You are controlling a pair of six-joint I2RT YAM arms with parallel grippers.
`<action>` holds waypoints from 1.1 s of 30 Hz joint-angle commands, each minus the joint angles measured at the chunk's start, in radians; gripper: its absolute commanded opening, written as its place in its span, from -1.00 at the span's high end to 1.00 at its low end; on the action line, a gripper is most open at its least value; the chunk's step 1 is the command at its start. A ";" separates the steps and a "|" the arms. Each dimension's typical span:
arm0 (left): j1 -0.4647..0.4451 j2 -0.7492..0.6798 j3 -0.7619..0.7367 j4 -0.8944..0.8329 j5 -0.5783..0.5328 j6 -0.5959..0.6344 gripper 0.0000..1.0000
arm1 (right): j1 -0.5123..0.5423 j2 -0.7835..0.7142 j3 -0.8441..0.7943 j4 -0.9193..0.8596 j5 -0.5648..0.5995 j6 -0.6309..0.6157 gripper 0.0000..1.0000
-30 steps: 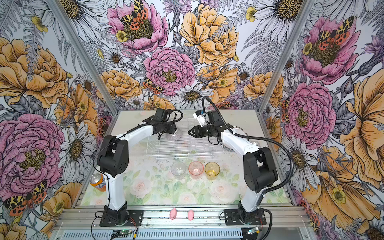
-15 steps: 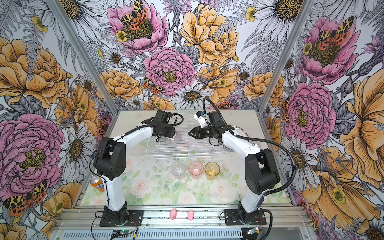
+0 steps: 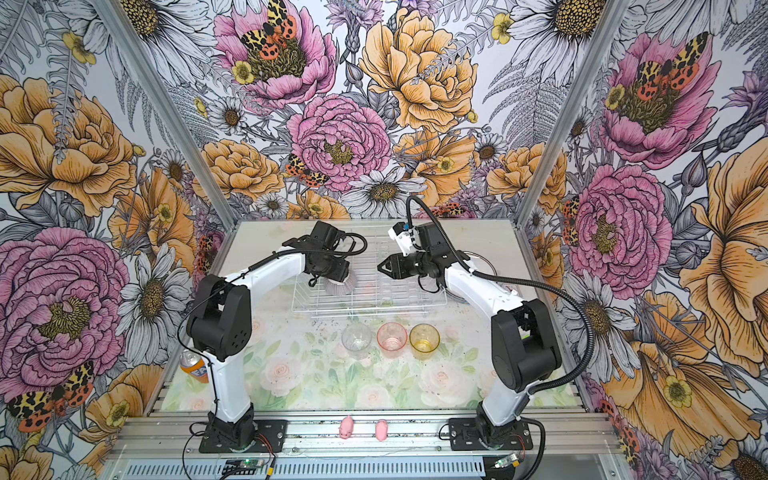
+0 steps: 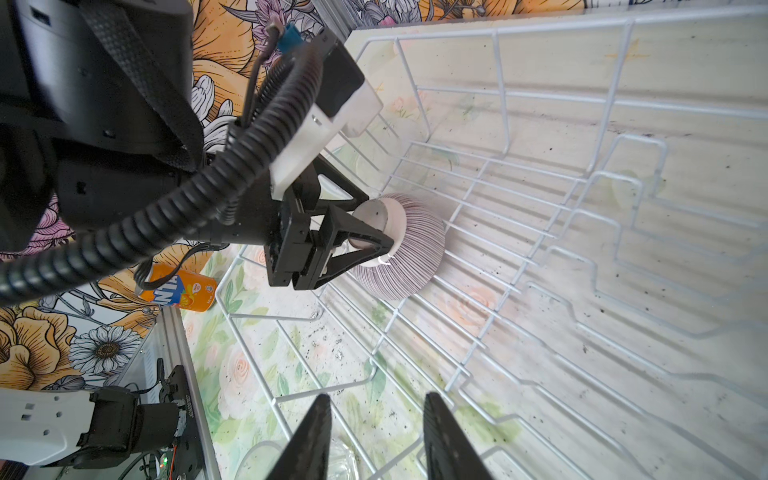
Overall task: Unload the mixed dishes from the dish rack
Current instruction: 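Lift the striped bowl from the rack with left gripper while right gripper approaches, then hold the striped bowl above the rack with left gripper while right gripper aligns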
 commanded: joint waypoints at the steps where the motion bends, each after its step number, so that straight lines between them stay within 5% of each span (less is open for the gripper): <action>1: -0.010 -0.017 -0.008 -0.098 0.016 0.010 -0.34 | -0.001 -0.049 -0.010 0.024 0.020 0.002 0.22; 33: -0.021 -0.007 0.083 -0.189 -0.018 0.020 -0.33 | 0.000 -0.048 -0.021 0.026 0.029 0.002 0.21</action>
